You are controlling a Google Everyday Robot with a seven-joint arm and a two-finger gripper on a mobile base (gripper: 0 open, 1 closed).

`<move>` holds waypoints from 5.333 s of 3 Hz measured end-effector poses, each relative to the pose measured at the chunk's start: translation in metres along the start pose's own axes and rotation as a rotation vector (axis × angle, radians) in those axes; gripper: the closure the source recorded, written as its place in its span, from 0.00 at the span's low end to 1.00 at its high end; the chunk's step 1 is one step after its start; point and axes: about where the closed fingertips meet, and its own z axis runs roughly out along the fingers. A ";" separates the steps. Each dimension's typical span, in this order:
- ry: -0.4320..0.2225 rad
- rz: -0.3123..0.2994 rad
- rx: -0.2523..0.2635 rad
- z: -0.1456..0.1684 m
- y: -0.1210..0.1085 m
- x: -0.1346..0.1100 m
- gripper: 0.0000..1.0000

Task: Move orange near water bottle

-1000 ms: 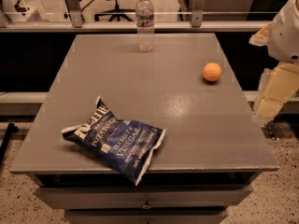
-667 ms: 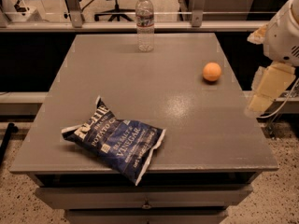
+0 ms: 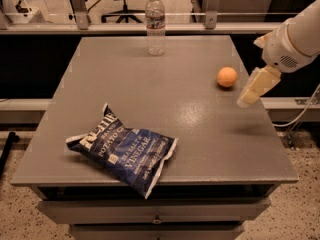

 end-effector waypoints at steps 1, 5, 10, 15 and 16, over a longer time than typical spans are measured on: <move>-0.068 0.062 0.002 0.036 -0.024 -0.001 0.00; -0.223 0.254 -0.069 0.094 -0.045 -0.019 0.66; -0.434 0.227 -0.017 0.117 -0.074 -0.100 1.00; -0.596 0.249 -0.009 0.198 -0.126 -0.182 0.82; -0.597 0.257 -0.022 0.202 -0.126 -0.184 0.59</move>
Offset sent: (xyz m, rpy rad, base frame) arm 0.0956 0.0072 -0.0624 0.2772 -0.0034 -0.1101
